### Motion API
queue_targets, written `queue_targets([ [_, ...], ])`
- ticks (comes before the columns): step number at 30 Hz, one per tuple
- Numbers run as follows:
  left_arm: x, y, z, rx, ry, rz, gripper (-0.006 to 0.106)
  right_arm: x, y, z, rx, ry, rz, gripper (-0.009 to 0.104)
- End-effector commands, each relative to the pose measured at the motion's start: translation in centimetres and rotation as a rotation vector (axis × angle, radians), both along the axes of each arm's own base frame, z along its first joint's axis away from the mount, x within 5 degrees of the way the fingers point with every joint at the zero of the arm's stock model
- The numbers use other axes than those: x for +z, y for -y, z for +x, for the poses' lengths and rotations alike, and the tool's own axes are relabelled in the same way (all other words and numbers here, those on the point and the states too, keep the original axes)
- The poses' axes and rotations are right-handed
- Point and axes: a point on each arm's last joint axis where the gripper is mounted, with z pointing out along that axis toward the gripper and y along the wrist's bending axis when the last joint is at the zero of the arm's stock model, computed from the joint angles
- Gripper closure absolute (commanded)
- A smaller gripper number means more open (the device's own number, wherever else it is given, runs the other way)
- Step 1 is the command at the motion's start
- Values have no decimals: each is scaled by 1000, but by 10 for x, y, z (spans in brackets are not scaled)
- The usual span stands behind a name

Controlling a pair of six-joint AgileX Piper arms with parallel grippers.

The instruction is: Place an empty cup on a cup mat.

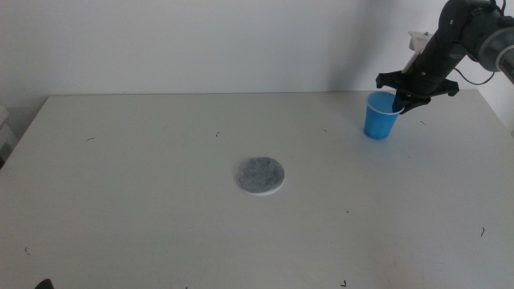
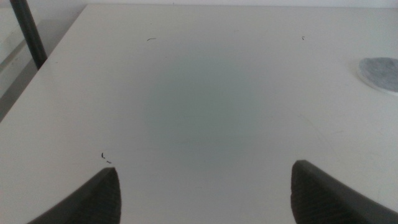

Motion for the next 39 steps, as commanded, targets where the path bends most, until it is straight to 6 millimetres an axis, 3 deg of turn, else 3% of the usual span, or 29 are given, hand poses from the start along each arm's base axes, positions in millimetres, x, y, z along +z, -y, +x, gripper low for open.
queue_targets([
  [1, 8, 0, 1, 0, 76, -15, -5, 49, 2, -3, -1, 134, 2, 96],
  [7, 8, 0, 1, 0, 76, -15, -5, 81, 2, -16, 4, 156, 6, 96],
  [16, 8, 0, 1, 0, 76, -15, -5, 162, -4, -55, 6, 250, 91, 96],
  [22, 8, 0, 1, 0, 76, -15, -5, 204, -25, -84, 47, 311, 116, 96],
  [30, 8, 0, 1, 0, 76, -15, -5, 230, -86, -114, 131, 350, 156, 96],
  [39, 8, 0, 1, 0, 76, -15, -5, 226, -167, -144, 242, 341, 112, 96],
])
